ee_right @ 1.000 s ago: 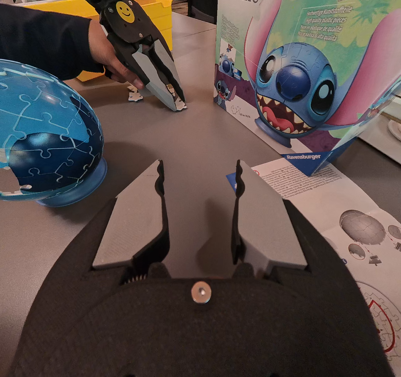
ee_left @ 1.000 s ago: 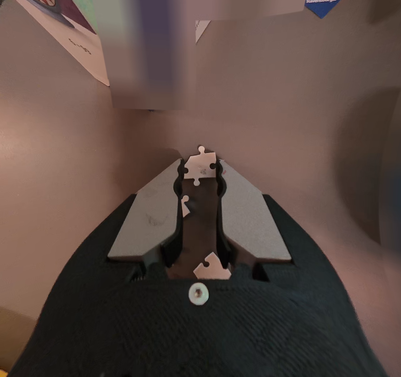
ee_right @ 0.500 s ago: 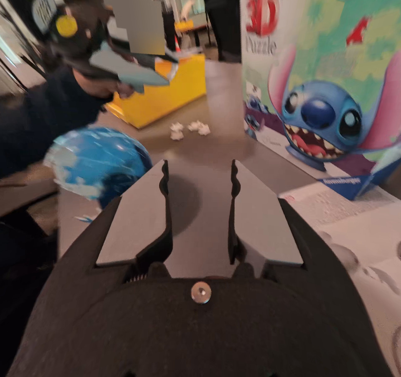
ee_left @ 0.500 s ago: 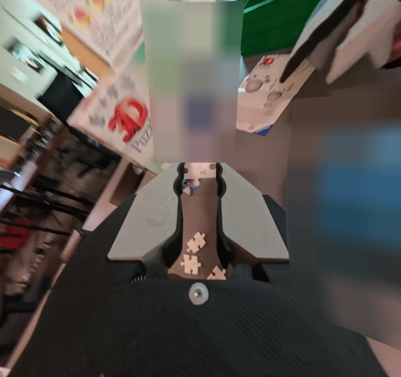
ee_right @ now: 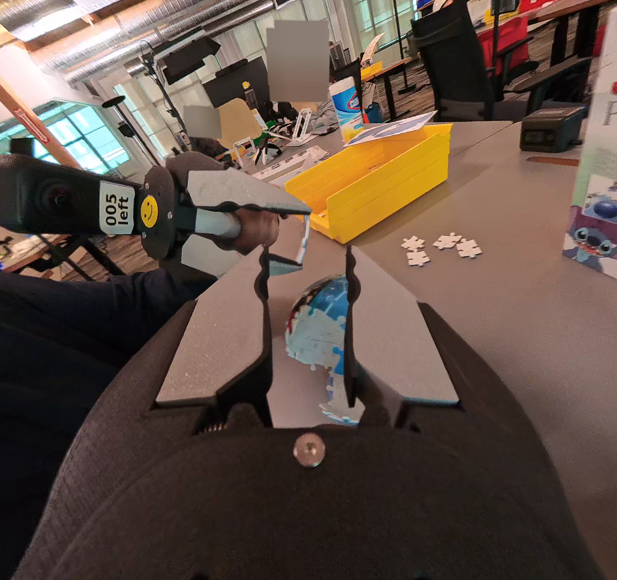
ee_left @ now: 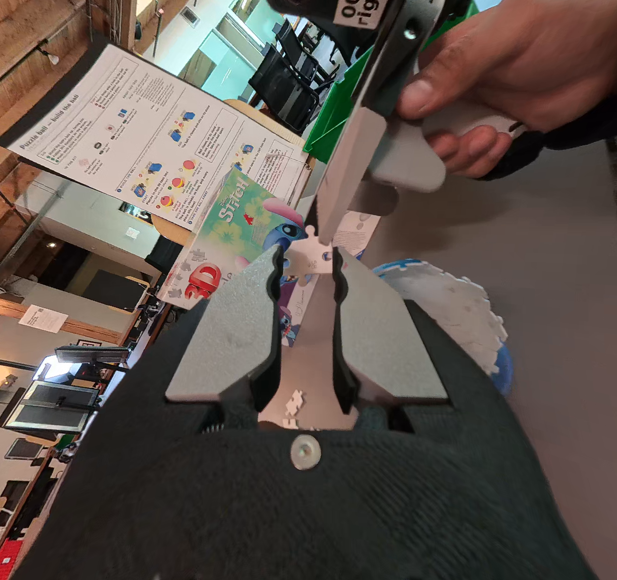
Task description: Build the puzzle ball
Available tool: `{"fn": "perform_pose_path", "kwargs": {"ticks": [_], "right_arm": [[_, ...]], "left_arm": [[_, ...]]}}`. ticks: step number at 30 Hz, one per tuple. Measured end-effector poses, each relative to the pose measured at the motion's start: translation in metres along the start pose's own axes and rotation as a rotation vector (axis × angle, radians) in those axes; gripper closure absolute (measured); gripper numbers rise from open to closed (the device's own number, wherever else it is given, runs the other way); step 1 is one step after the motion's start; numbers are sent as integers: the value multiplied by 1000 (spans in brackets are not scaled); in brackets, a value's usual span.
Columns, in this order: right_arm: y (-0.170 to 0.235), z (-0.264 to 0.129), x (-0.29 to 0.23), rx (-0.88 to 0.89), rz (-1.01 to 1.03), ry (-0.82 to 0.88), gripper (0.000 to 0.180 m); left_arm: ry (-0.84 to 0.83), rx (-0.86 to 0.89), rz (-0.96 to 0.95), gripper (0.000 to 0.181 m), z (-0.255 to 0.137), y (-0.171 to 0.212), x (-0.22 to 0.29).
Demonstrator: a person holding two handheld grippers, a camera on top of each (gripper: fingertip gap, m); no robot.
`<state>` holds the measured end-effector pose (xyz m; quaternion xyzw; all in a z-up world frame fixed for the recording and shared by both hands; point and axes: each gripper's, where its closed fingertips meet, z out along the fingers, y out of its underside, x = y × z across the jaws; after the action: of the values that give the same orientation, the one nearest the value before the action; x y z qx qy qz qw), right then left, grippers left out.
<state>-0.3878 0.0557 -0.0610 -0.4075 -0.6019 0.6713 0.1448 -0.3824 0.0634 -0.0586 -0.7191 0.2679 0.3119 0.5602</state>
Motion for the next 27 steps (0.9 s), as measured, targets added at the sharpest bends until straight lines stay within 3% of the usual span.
{"fn": "perform_pose_path", "kwargs": {"ticks": [2,6,18,27], "right_arm": [[5,4,-9,-20,35,-32,144],[14,9,-28,-48,47,-90,178],[47,-2,-39,-211,-99,43,180],[75,-21,-47,-72,-63,52,180]], "left_arm": [[-5,3,-4,154,-9,-3,4],[-12,0,-22,154,-23,-6,12],[68,1,-349,152,-69,-2,34],[300,-28,-585,150,-88,25,111]]}}
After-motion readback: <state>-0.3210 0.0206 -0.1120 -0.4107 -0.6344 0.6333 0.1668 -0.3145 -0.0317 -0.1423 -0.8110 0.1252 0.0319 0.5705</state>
